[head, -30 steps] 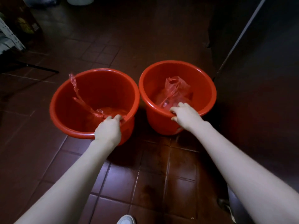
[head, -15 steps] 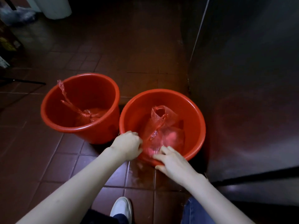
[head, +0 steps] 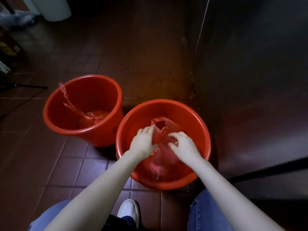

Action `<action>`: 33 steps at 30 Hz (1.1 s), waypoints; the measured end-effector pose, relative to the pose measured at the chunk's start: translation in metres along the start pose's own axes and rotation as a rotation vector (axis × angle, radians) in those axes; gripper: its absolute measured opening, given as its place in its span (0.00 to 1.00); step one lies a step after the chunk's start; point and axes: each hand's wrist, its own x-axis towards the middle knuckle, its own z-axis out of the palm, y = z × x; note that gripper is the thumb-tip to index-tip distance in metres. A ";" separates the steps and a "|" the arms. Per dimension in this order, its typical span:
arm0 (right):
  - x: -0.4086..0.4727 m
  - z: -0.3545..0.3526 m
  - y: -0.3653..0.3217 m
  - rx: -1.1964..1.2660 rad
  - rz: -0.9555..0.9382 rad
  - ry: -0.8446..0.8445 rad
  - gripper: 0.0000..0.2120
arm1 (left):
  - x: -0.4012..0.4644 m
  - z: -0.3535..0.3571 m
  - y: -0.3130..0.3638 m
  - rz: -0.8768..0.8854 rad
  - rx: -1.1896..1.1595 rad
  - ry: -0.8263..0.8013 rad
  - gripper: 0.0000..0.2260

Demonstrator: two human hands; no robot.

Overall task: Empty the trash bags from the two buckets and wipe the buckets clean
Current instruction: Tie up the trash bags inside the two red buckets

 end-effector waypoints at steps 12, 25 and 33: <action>0.068 0.048 -0.003 -0.354 0.117 -0.190 0.47 | 0.000 -0.045 -0.030 -0.063 -0.295 0.224 0.06; 0.028 0.003 -0.022 0.526 0.074 0.365 0.06 | -0.015 -0.087 0.013 0.071 -0.749 -0.021 0.04; 0.015 -0.005 -0.056 0.521 0.030 0.127 0.12 | -0.020 -0.084 0.031 0.229 -0.518 0.062 0.06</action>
